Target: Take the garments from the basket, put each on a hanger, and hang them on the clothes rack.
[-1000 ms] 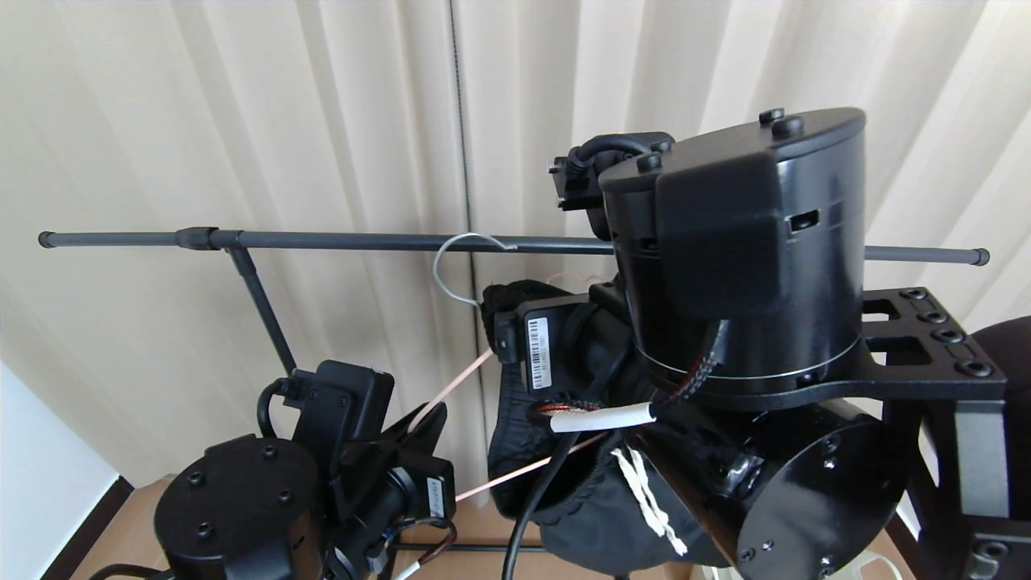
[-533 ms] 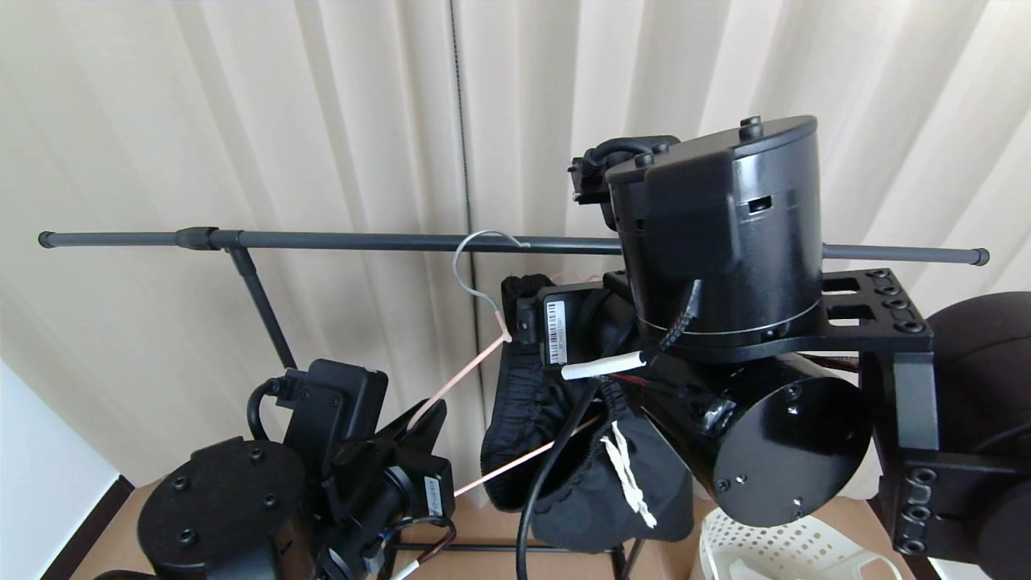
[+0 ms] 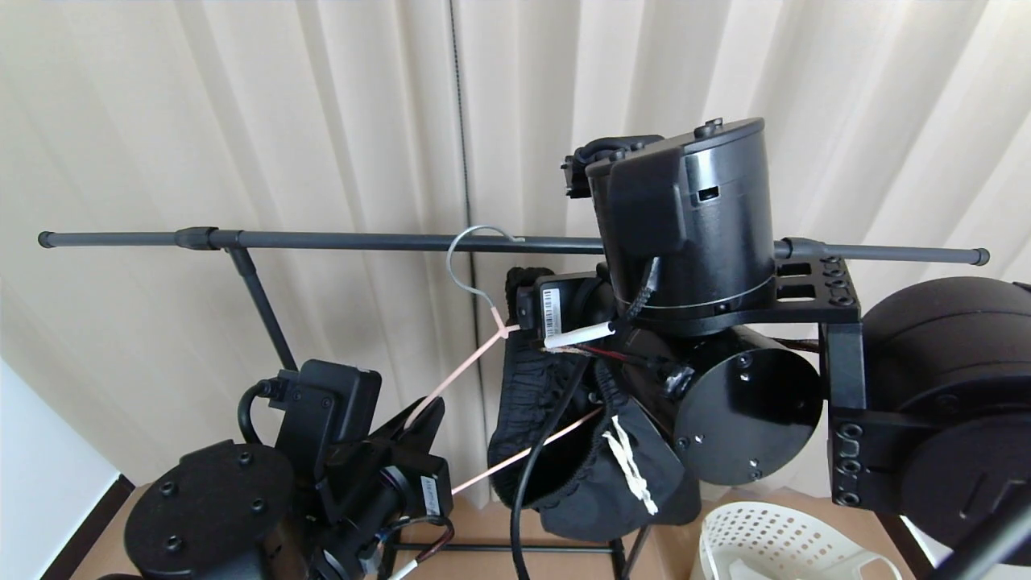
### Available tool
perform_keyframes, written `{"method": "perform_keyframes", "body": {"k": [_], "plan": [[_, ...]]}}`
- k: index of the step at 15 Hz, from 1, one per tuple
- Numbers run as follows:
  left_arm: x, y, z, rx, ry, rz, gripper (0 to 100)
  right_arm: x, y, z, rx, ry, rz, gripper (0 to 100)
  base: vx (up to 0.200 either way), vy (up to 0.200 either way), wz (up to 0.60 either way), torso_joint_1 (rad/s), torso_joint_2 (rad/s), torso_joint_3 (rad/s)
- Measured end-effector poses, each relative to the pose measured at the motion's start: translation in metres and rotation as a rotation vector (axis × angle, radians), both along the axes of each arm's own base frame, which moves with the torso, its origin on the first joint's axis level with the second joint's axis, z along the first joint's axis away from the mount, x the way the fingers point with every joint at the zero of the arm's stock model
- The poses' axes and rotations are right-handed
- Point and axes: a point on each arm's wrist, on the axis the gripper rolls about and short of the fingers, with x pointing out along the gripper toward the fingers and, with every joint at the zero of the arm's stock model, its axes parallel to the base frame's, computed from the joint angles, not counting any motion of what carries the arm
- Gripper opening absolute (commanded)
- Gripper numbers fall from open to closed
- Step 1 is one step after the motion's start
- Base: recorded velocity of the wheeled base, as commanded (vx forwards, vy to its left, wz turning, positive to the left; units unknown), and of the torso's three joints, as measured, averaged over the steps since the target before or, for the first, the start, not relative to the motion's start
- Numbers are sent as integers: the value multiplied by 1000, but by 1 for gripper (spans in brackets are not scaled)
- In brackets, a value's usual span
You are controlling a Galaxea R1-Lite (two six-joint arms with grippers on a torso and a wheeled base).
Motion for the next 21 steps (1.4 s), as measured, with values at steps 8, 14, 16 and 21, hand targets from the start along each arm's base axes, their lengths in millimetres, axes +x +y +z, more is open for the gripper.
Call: {"method": "perform_keyframes", "body": {"k": [8, 14, 16, 21], "plan": [[4, 1, 2, -17, -13, 15, 0, 2, 1, -6, -35, 12, -4, 100, 0, 0, 0, 0, 0, 0], [17, 6, 3, -35, -27, 68, 0, -9, -1, -2, -50, 5, 24, 100, 0, 0, 0, 0, 0, 0], [20, 7, 2, -34, -27, 82, 0, -10, -4, 0, -69, 3, 30, 100, 0, 0, 0, 0, 0, 0], [26, 7, 1, -32, -28, 99, 0, -18, -16, 1, -211, -6, 95, 100, 0, 0, 0, 0, 0, 0]]}}
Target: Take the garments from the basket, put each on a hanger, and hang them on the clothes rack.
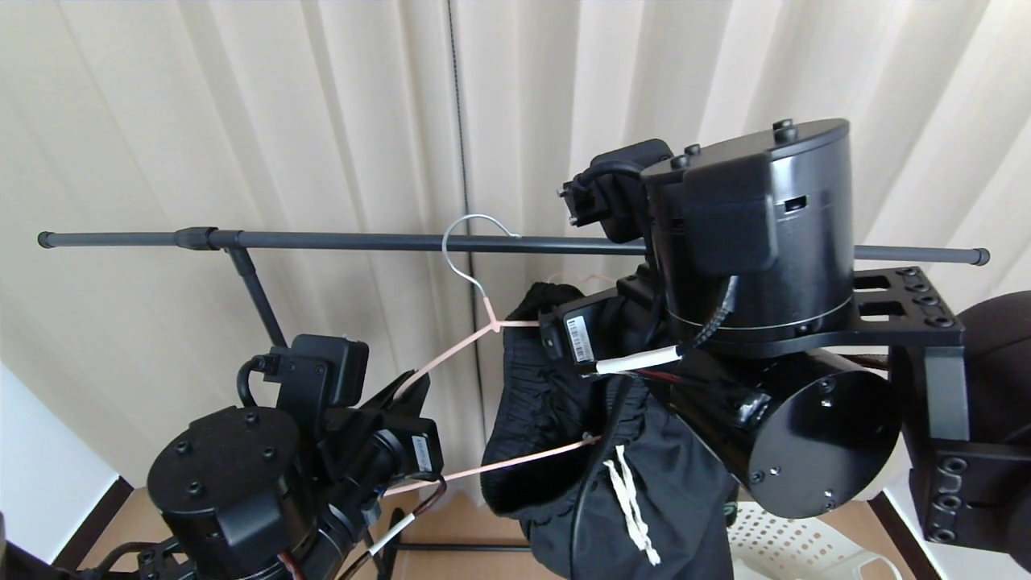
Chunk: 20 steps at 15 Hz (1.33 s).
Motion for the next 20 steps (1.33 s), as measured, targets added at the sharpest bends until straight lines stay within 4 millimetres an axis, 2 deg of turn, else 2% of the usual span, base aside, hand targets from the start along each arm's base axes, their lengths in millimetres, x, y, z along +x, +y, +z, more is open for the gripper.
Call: {"method": "perform_keyframes", "body": {"k": [3, 9, 20], "plan": [[2, -2, -1, -1, 0, 3, 0, -12, -4, 6, -5, 4, 63, 100, 0, 0, 0, 0, 0, 0], [3, -3, 1, -8, -6, 2, 0, -24, -8, 16, 35, 7, 144, 100, 0, 0, 0, 0, 0, 0], [7, 0, 1, -7, -6, 20, 0, -26, -16, 17, 45, 6, 148, 100, 0, 0, 0, 0, 0, 0]]}}
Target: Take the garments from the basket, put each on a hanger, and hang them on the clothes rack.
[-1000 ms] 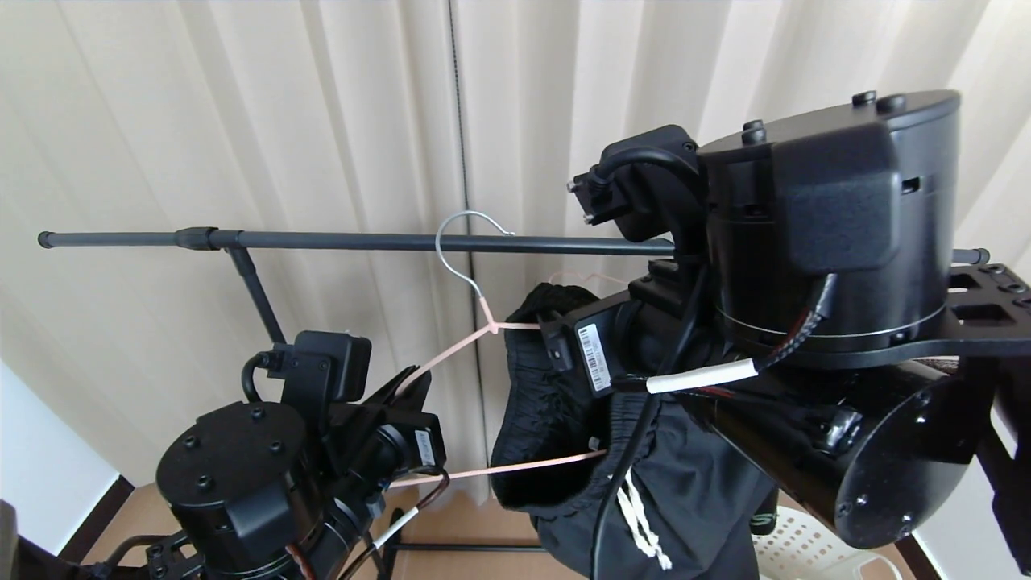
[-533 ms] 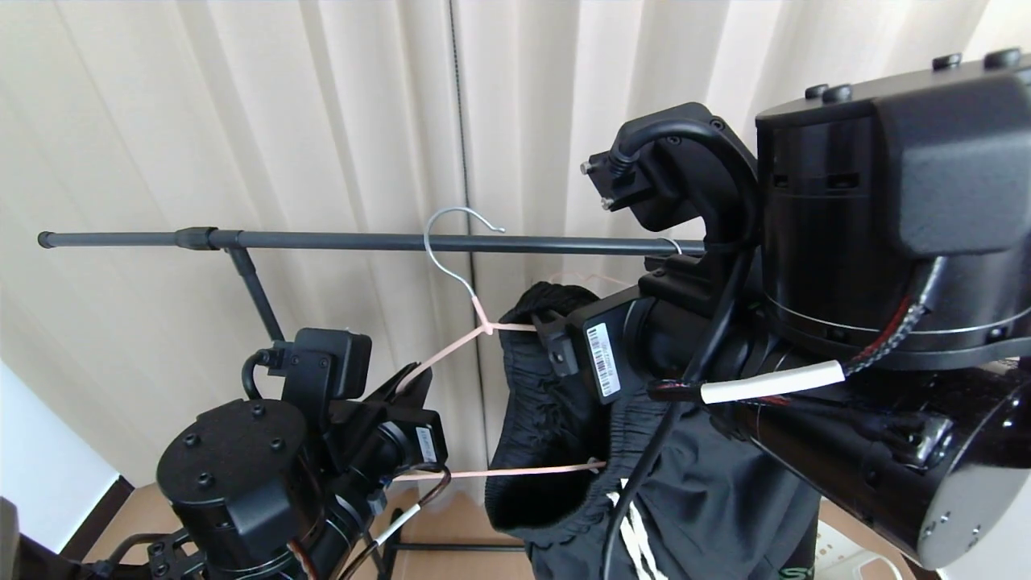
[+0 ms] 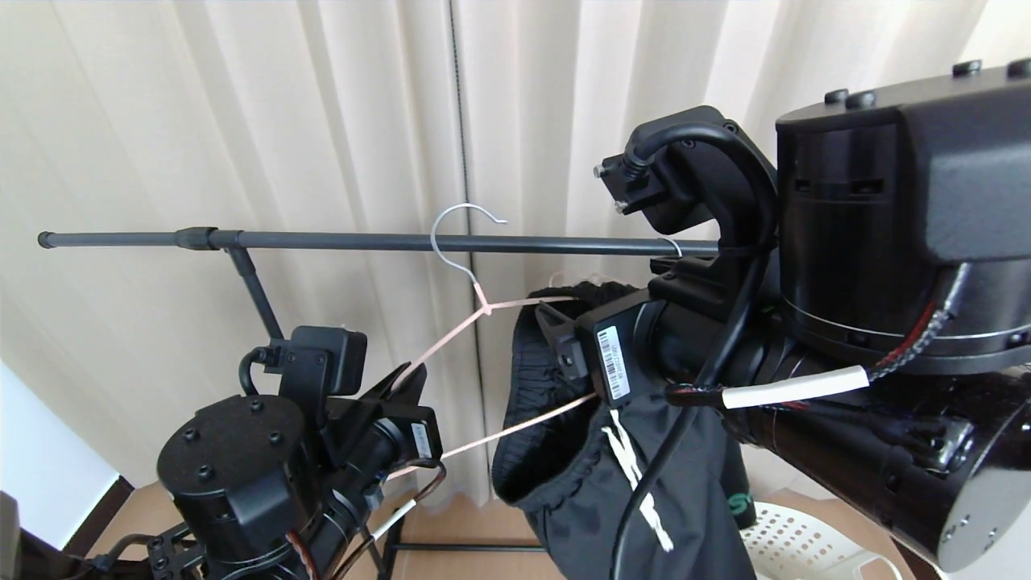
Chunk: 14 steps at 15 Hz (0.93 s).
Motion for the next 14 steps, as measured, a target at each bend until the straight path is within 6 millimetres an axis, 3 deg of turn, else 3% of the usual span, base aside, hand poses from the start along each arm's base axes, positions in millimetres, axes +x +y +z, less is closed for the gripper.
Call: {"method": "perform_keyframes", "body": {"k": [5, 7, 11, 14], "plan": [[1, 1, 2, -25, -20, -1, 0, -2, -2, -5, -9, 11, 7, 100, 0, 0, 0, 0, 0, 0], [0, 2, 0, -36, -32, -26, 0, -3, -9, -2, -20, 33, 117, 100, 0, 0, 0, 0, 0, 0], [-4, 6, -9, 4, -4, -103, 0, 14, -52, 17, -109, 7, 370, 100, 0, 0, 0, 0, 0, 0], [-8, 10, -10, 30, -30, -169, 0, 32, -91, 20, -213, 10, 524, 100, 0, 0, 0, 0, 0, 0]]}}
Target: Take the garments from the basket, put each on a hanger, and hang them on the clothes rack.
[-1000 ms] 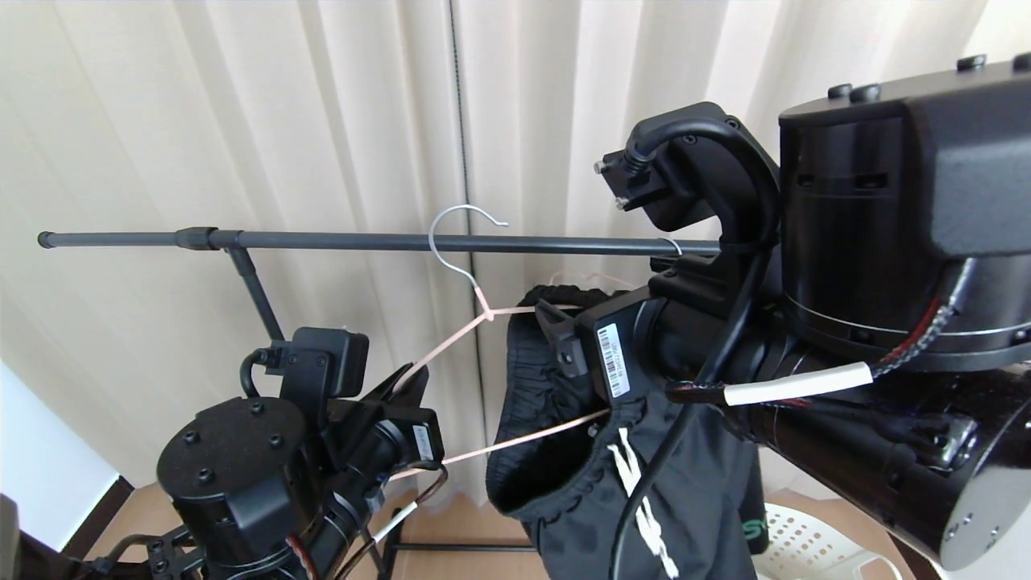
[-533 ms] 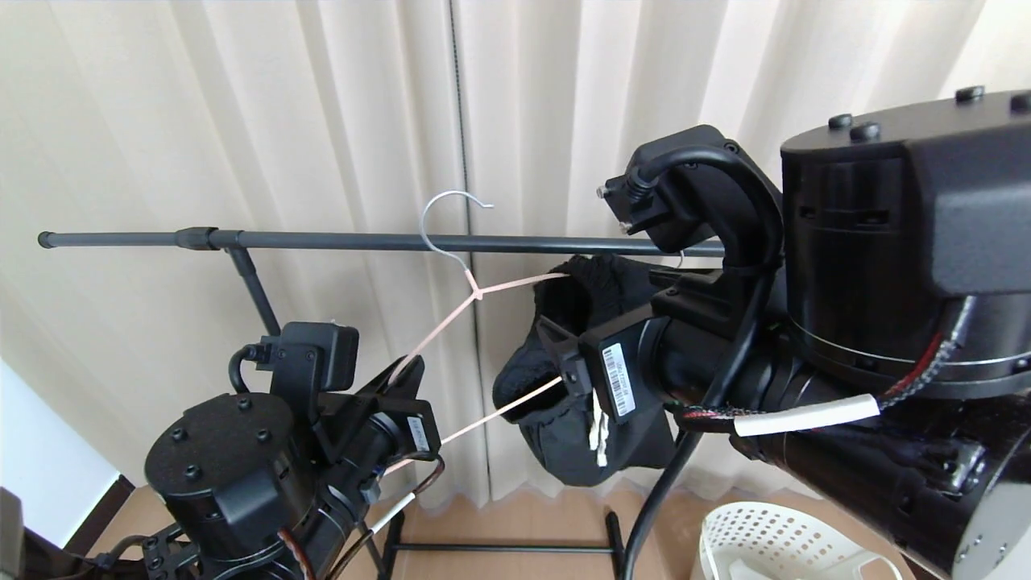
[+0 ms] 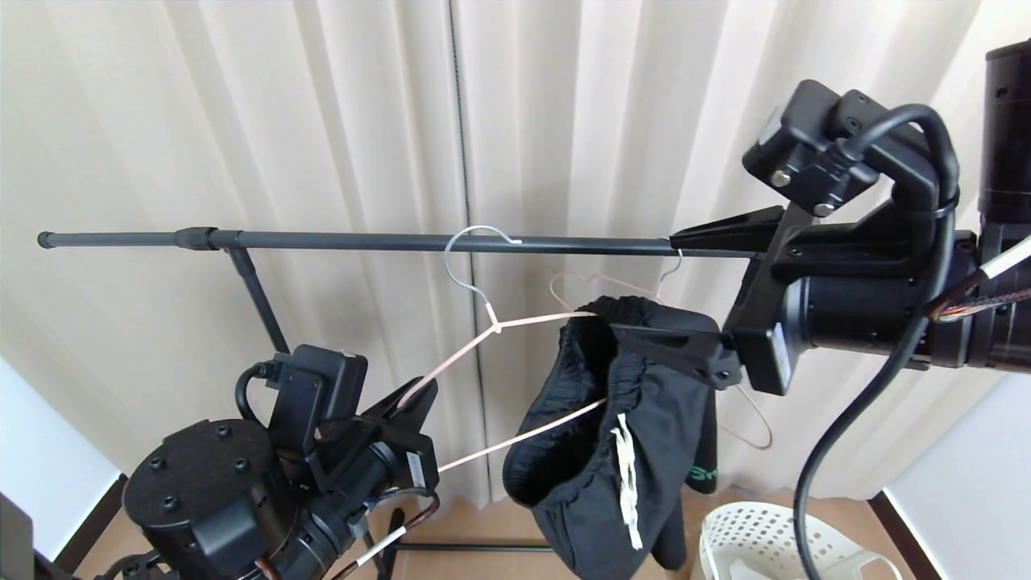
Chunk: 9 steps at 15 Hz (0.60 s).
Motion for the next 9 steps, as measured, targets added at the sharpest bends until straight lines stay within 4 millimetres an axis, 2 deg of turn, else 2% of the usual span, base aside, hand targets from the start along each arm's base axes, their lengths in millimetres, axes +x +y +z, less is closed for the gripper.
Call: {"method": "perform_keyframes", "body": {"k": [2, 4, 6, 9], "plan": [[-4, 3, -1, 26, -19, -59, 0, 7, -27, -3, -109, 39, 122, 100, 0, 0, 0, 0, 0, 0], [-6, 5, -3, 36, -19, -90, 0, 10, -43, 0, -194, 61, 199, 100, 0, 0, 0, 0, 0, 0], [-8, 5, -2, 40, -20, -120, 0, 13, -51, 5, -266, 77, 260, 100, 0, 0, 0, 0, 0, 0], [-9, 5, -1, 39, -28, -143, 0, 23, -50, 5, -319, 150, 315, 100, 0, 0, 0, 0, 0, 0]]}}
